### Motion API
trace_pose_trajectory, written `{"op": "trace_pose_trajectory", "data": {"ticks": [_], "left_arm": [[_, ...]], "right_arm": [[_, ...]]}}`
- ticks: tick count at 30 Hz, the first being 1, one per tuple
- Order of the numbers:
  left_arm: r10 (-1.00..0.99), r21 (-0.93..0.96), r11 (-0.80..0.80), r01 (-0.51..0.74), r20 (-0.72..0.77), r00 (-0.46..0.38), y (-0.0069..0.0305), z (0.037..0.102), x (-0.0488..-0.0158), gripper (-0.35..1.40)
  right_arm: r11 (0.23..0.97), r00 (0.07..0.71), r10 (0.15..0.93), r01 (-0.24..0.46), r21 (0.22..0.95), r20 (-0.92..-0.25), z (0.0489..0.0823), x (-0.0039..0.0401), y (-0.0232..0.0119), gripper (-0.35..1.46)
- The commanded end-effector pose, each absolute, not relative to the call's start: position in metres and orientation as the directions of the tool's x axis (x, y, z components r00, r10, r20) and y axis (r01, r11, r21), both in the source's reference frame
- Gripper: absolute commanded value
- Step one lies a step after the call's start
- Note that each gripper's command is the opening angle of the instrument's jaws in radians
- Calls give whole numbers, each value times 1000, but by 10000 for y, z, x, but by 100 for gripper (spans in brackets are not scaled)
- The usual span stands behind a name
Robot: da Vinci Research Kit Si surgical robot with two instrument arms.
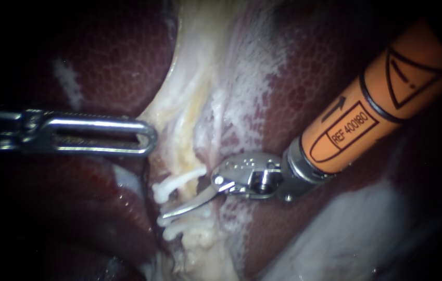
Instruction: Go to the cutting position left tube
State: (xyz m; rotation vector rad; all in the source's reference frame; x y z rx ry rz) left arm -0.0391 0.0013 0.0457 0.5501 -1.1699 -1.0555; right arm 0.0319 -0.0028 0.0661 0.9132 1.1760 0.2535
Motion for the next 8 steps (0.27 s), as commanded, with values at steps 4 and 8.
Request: {"op": "trace_pose_trajectory", "data": {"ticks": [4,8], "left_arm": [[-883,815,442,376,469,21,13,457,-391,-35],[-883,815,442,376,469,21,13,457,-391,-35]], "right_arm": [[627,406,613,273,730,-678,662,319,-29,33],[627,406,613,273,730,-678,662,319,-29,33]]}}
